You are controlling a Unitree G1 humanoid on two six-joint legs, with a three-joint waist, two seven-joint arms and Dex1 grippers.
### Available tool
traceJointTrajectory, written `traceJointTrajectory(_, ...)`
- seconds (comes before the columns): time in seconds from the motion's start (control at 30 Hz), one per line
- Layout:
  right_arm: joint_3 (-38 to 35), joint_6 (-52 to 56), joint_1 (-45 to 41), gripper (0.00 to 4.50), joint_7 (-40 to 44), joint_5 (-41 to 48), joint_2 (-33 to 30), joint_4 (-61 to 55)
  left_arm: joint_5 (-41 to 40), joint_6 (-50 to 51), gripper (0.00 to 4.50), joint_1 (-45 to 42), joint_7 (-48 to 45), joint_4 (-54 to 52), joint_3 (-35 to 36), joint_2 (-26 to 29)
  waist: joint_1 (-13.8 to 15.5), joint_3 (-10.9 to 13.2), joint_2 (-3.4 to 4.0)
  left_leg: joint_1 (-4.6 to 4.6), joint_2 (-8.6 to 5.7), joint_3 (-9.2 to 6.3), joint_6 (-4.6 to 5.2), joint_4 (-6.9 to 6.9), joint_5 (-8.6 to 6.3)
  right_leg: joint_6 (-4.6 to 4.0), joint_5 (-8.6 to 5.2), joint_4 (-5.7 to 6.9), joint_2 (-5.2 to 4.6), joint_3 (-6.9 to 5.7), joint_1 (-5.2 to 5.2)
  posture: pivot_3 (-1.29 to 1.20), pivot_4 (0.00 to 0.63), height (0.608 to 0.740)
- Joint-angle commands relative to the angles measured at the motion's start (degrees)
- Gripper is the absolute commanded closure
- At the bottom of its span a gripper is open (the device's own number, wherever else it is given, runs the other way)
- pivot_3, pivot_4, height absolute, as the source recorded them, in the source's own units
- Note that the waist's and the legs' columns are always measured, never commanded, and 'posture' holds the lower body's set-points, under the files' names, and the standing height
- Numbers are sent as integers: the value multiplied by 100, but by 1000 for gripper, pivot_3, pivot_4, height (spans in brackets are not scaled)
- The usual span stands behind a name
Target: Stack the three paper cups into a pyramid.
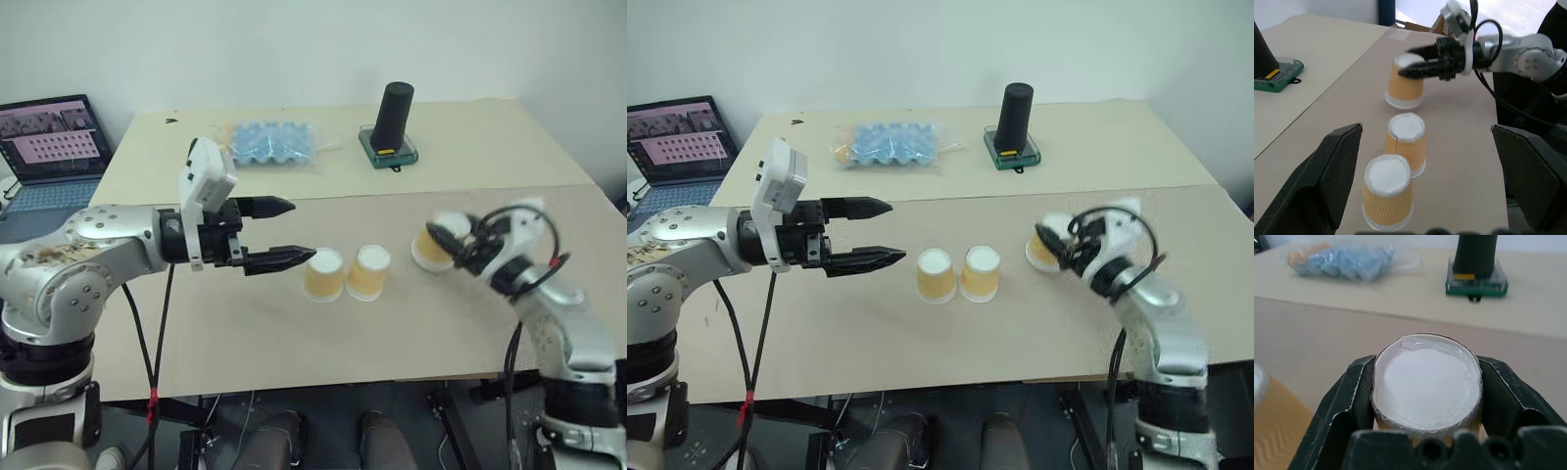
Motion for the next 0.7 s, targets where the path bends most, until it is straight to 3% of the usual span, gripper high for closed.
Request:
traceJointTrajectory(0.03,-396,523,-865,1876,717,928,-747,-544,135,-208,0,96,-329,-67,-8,344,-12,10,8,-4,0,0,0,-2,0,0,0,0,0,0,-2,0,150,727)
traceJointTrajectory(0.17,-151,975,-1902,1876,1446,1638,-1205,-338,148,-253,0,180,-499,-14,52,525,-9,16,4,-13,9,-4,1,-7,-2,-1,0,-15,8,-7,-4,0,150,727)
traceJointTrajectory(0.33,378,1477,-2607,1876,1927,2247,-916,-145,307,-446,0,363,-525,-90,45,615,-33,18,-2,-18,9,-3,5,-7,-5,-3,1,-21,2,-5,-5,0,150,727)
traceJointTrajectory(0.7,1646,968,-2273,1876,2643,1161,-593,539,61,-333,0,519,-196,-427,213,531,0,22,-7,-23,3,-2,6,-5,-6,-3,1,-20,2,-3,-33,0,150,727)
